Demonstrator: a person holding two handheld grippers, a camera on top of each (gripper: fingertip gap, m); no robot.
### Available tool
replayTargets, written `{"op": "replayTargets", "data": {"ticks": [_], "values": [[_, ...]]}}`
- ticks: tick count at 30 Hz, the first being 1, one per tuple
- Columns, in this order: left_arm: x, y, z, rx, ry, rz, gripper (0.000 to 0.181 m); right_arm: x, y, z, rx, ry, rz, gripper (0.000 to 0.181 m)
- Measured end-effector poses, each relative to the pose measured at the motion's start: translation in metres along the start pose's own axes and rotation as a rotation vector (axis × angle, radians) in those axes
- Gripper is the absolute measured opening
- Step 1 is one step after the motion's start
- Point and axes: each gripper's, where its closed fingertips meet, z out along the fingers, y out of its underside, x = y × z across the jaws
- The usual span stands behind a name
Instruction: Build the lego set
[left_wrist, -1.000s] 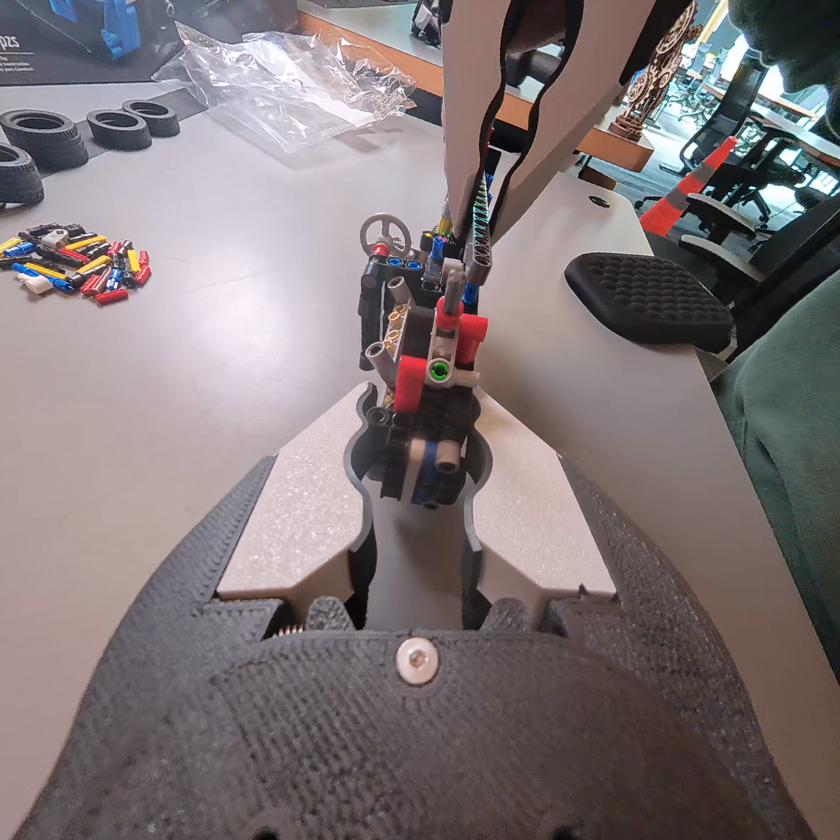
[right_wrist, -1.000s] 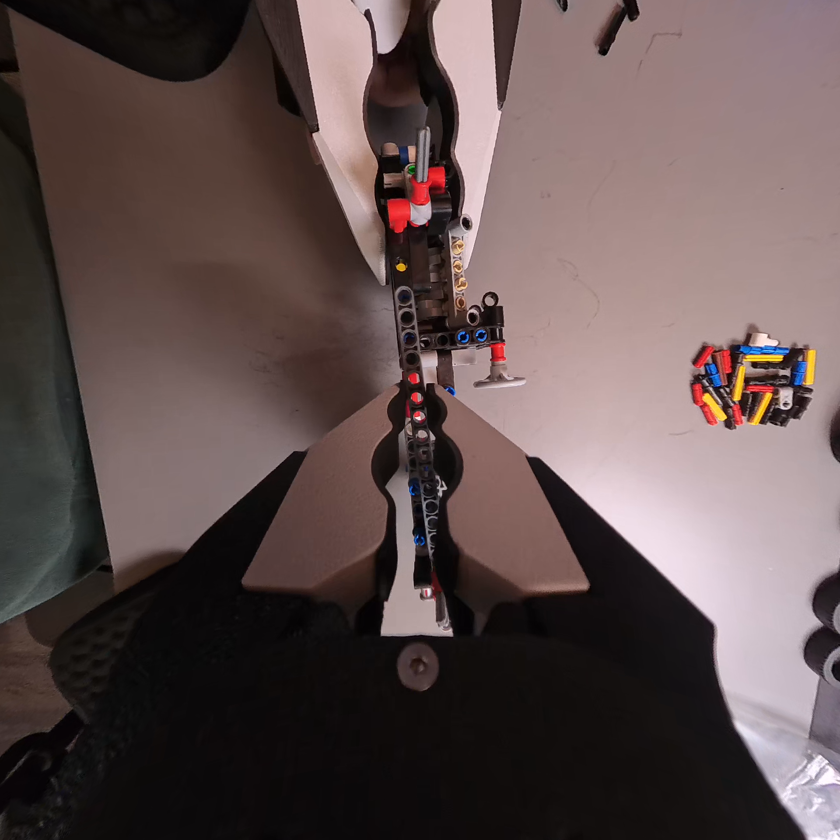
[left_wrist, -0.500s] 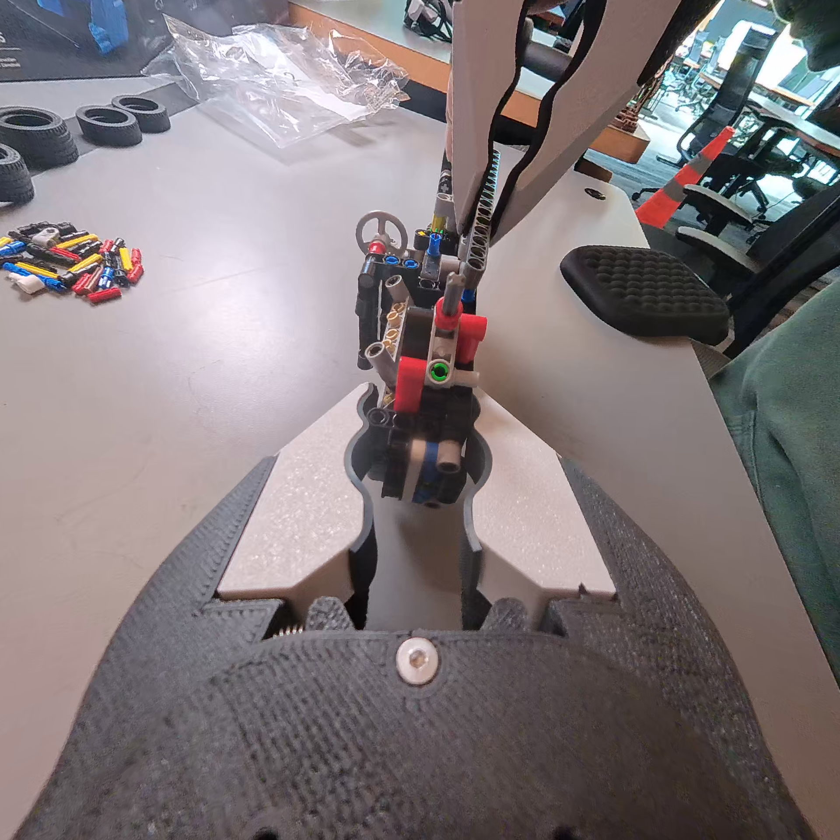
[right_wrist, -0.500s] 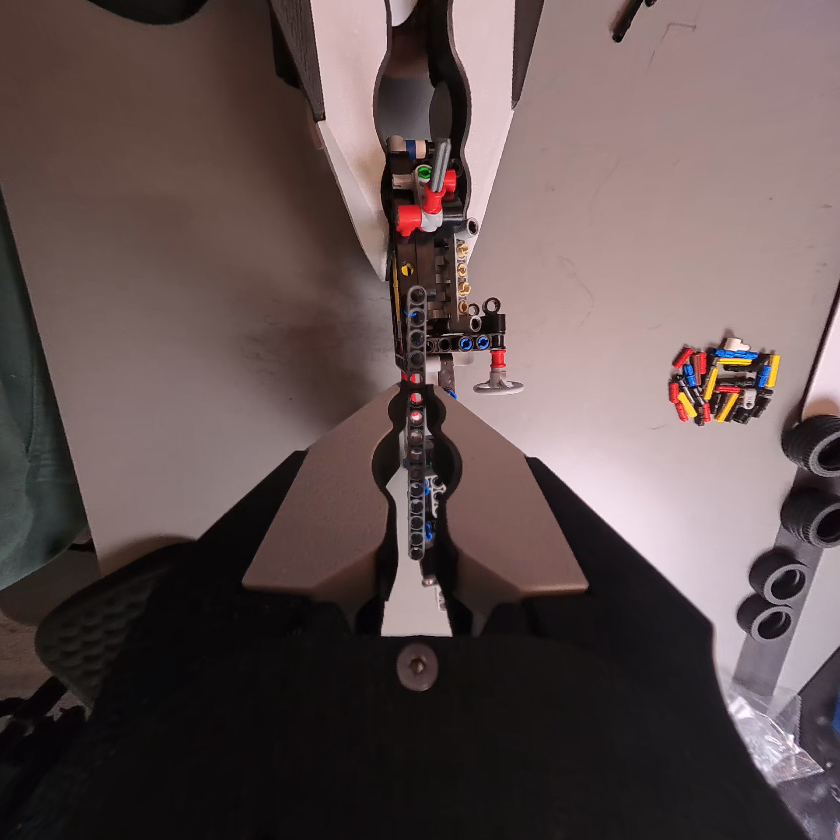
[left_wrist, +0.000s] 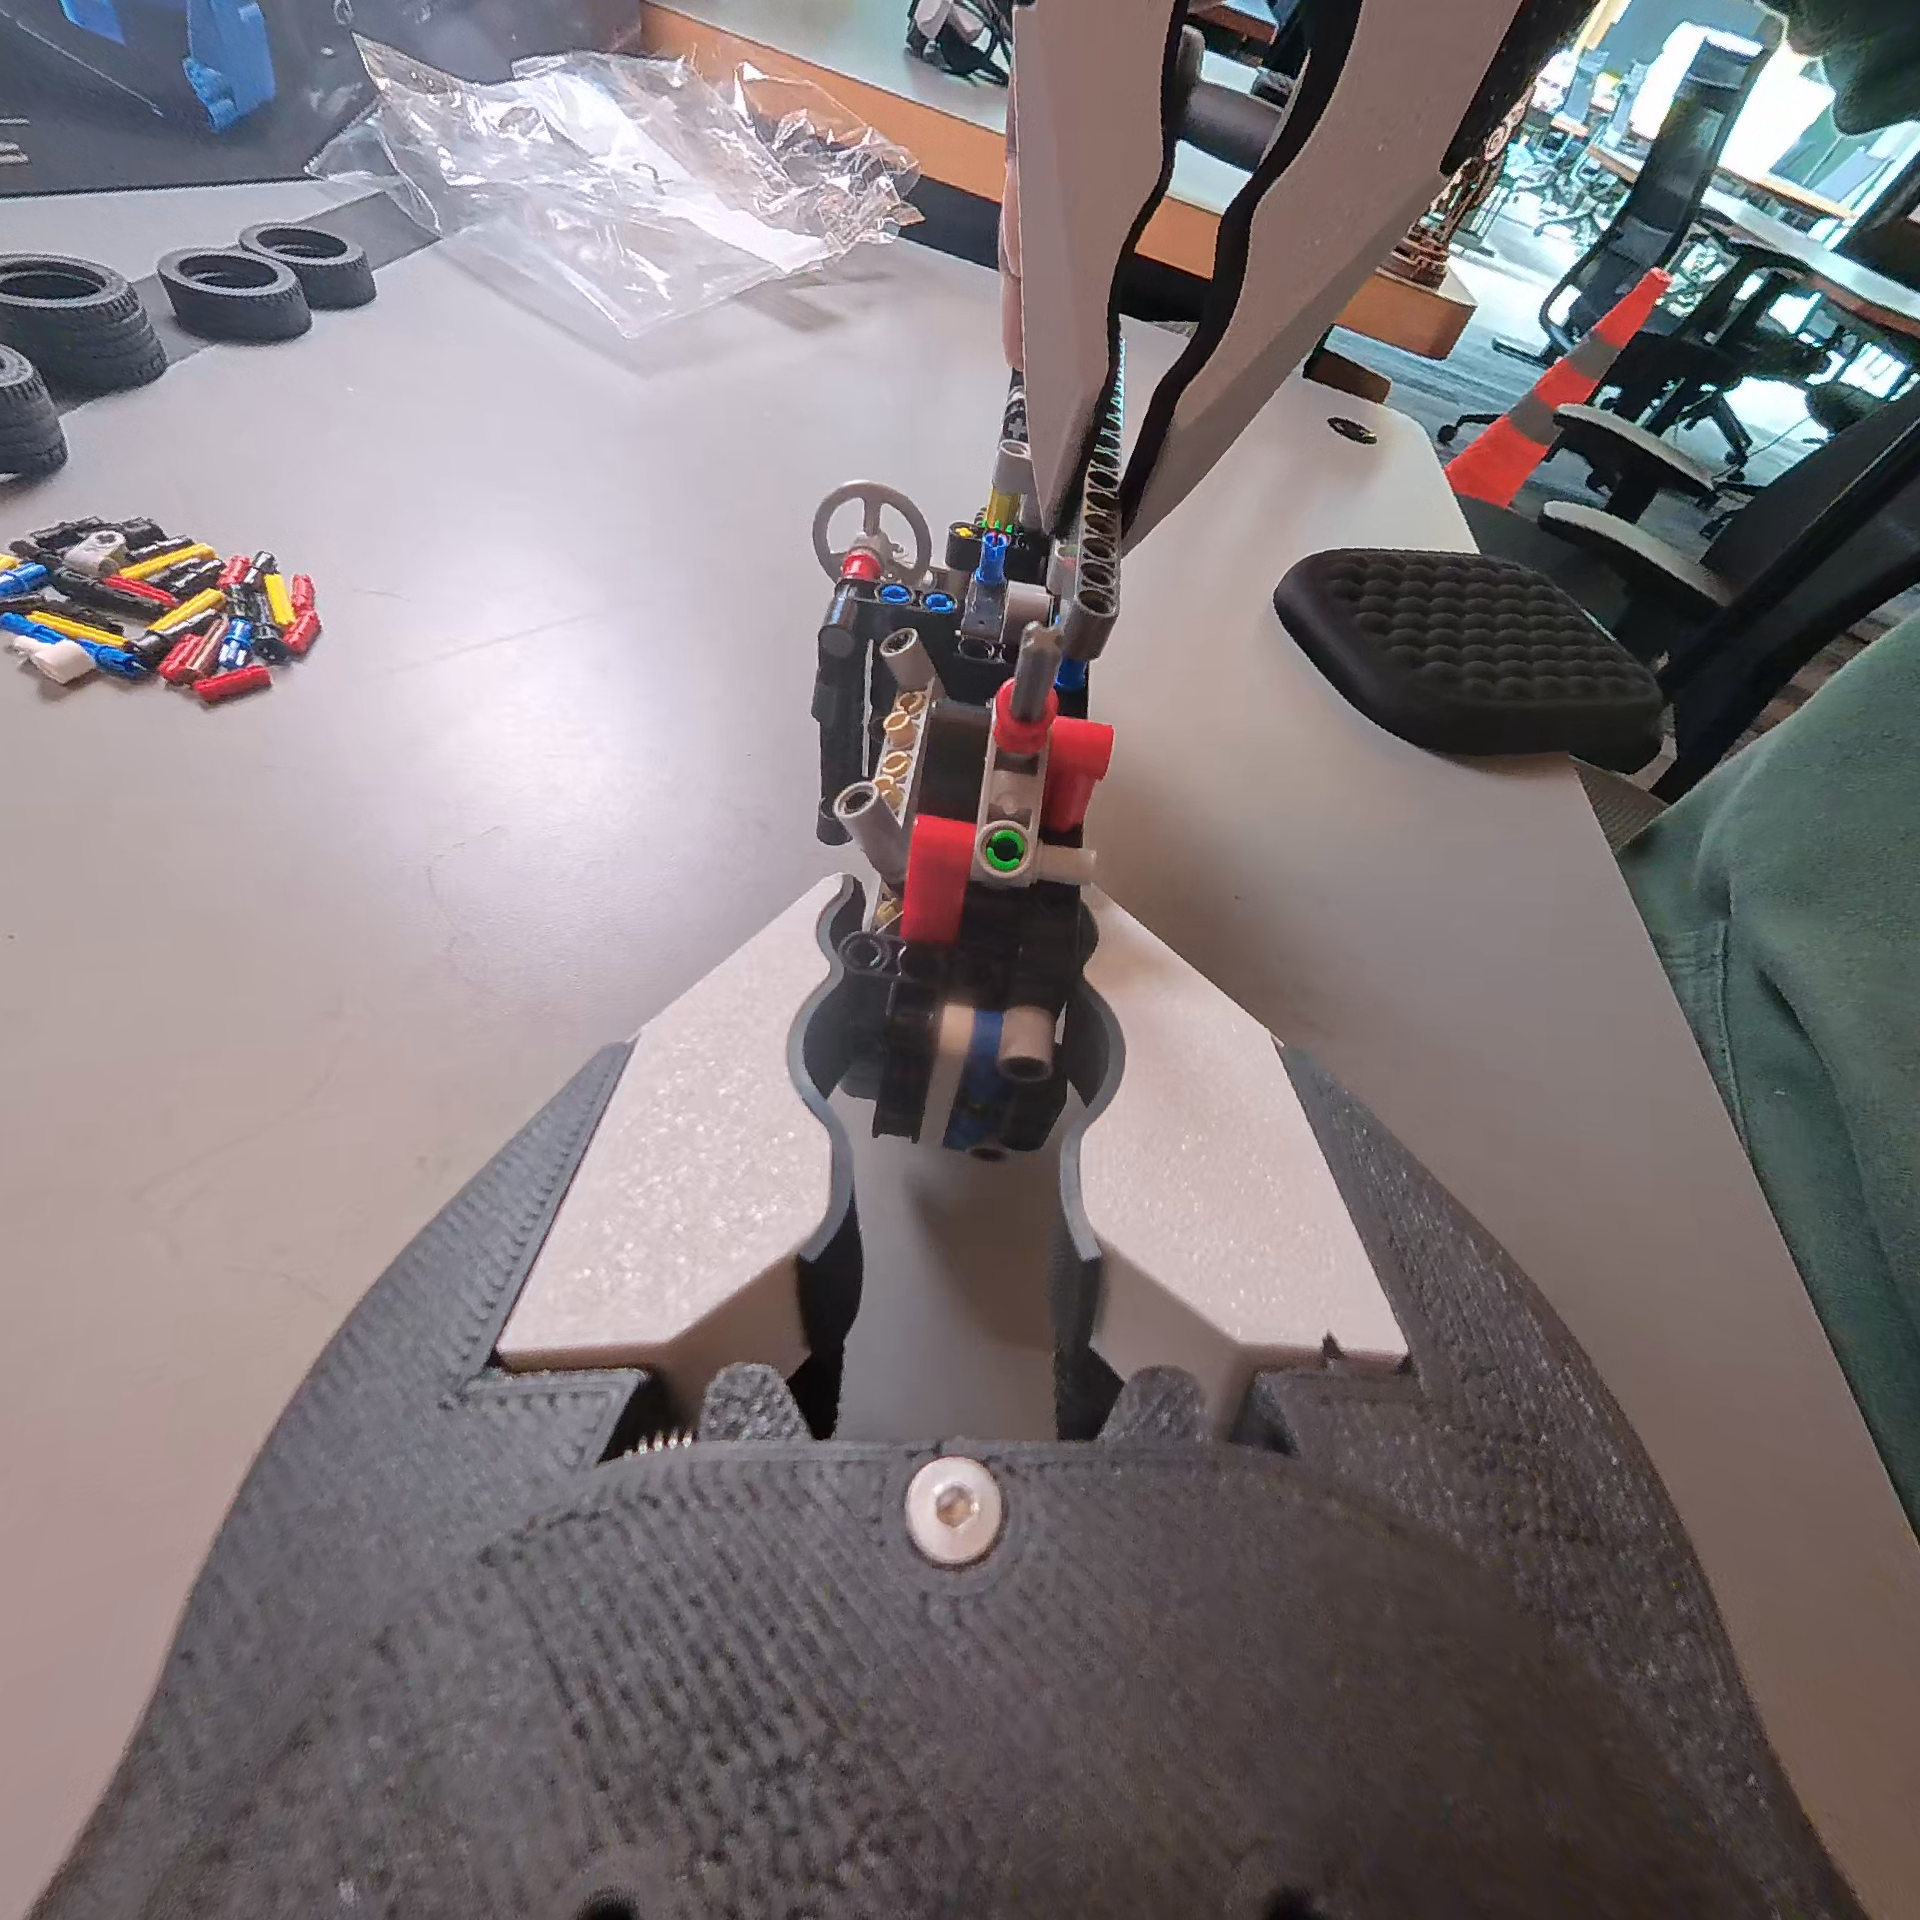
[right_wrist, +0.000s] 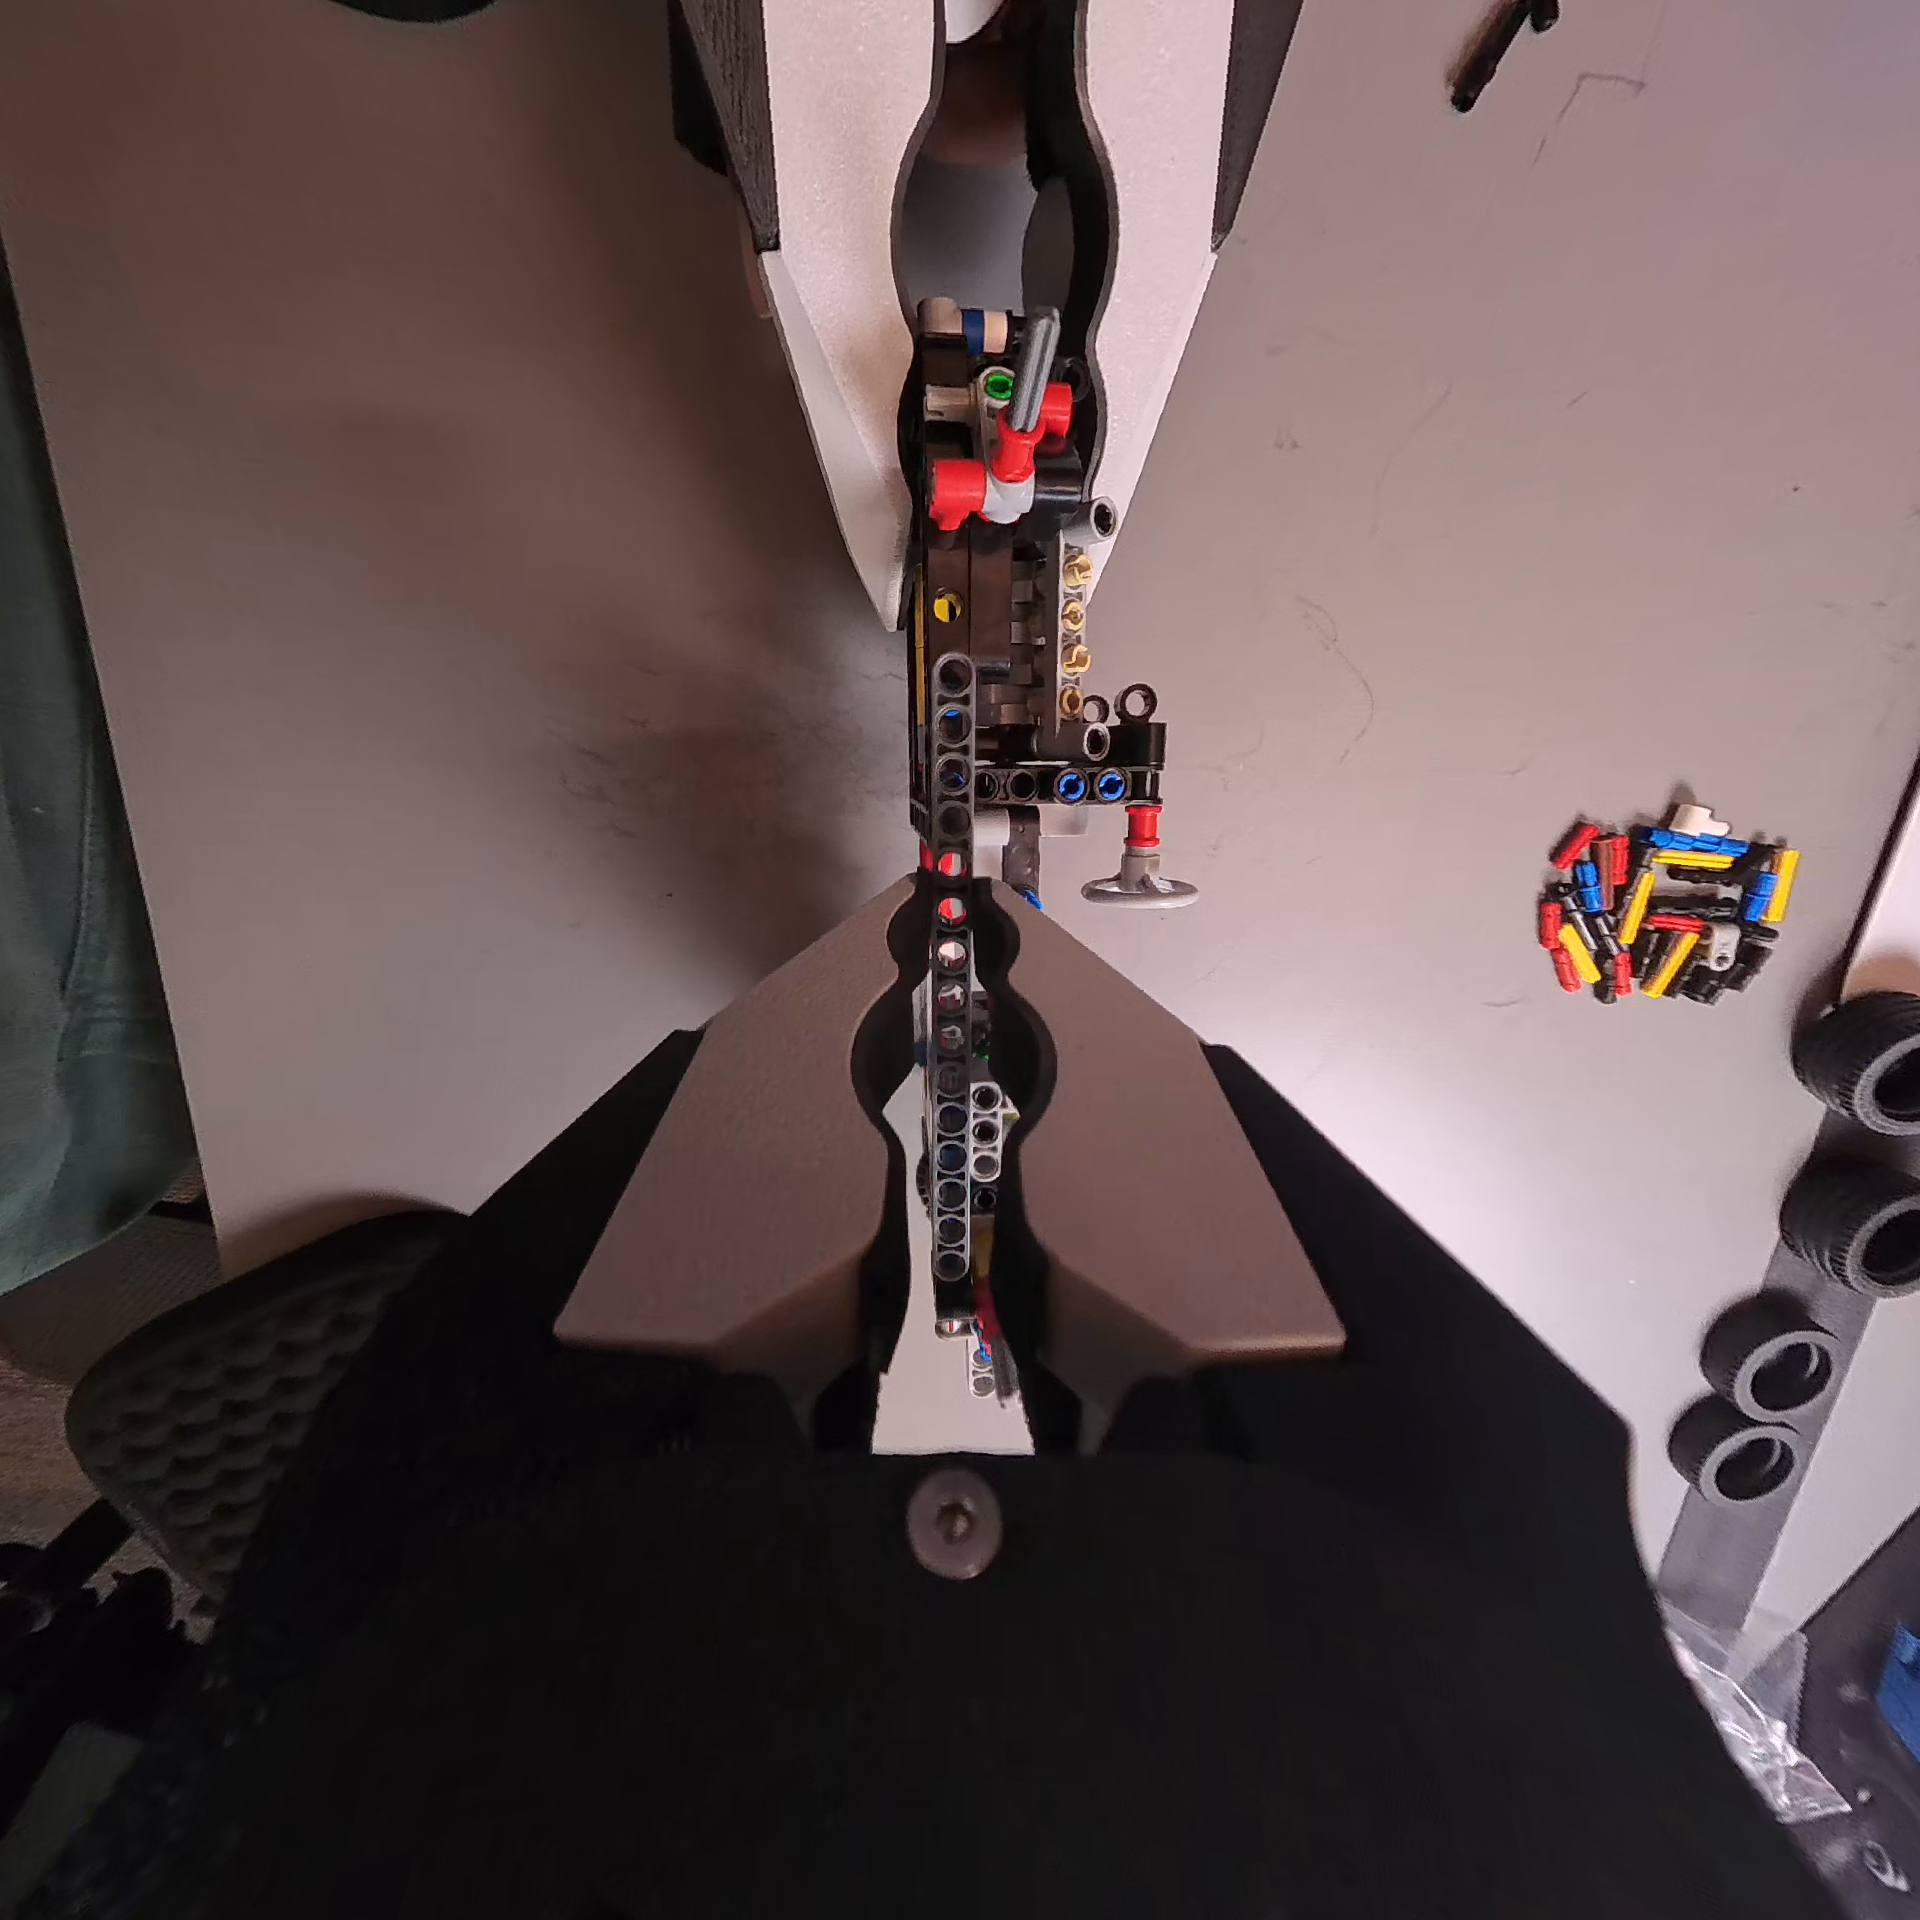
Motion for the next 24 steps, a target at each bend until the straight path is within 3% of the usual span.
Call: {"op": "replayTargets", "data": {"ticks": [1, 16, 24], "values": [[0.000, 0.000, 0.000, -0.001, 0.000, 0.000, 0.035, 0.000, 0.000, 0.000, 0.002, -0.003, 0.004, 0.004], [-0.002, -0.001, -0.001, 0.012, -0.005, -0.008, 0.035, 0.002, 0.002, 0.001, 0.052, 0.000, 0.029, 0.004], [-0.004, -0.011, 0.003, 0.086, -0.068, 0.053, 0.042, 0.000, 0.000, 0.002, 0.063, 0.006, 0.021, 0.004]]}}
